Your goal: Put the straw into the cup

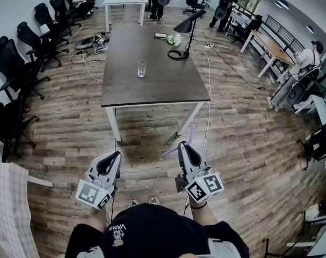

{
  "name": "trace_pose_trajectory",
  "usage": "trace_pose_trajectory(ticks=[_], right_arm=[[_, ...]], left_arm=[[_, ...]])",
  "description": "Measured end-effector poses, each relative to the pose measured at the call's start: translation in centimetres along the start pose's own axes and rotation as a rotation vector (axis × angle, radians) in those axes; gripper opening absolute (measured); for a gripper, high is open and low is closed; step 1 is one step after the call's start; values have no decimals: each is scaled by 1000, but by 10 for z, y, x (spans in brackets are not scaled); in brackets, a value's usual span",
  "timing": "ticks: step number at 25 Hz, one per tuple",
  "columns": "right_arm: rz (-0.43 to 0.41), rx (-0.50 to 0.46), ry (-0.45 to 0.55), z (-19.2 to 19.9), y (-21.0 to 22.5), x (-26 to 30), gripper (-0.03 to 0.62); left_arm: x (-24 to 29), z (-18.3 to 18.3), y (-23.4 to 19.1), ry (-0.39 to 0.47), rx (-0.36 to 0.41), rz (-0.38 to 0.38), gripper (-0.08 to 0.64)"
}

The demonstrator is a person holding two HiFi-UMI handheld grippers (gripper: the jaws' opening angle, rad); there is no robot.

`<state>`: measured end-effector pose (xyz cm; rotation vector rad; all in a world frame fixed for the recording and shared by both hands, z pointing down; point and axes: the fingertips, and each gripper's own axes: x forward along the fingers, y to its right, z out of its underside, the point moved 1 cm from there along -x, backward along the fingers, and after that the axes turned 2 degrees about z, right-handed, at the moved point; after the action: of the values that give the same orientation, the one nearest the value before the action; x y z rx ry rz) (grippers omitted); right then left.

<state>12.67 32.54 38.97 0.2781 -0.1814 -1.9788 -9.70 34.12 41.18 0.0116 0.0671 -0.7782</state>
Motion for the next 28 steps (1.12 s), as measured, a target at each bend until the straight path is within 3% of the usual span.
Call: trace_pose_trajectory(ticks=[16,28], right_arm=[[-37,23,27,-4,-14,5,37],[-12,14,28,4,-28,4,37]], left_arm=[[-4,-3,-7,3,-6,10,22],[-15,-2,-13,1,-6,38,21]])
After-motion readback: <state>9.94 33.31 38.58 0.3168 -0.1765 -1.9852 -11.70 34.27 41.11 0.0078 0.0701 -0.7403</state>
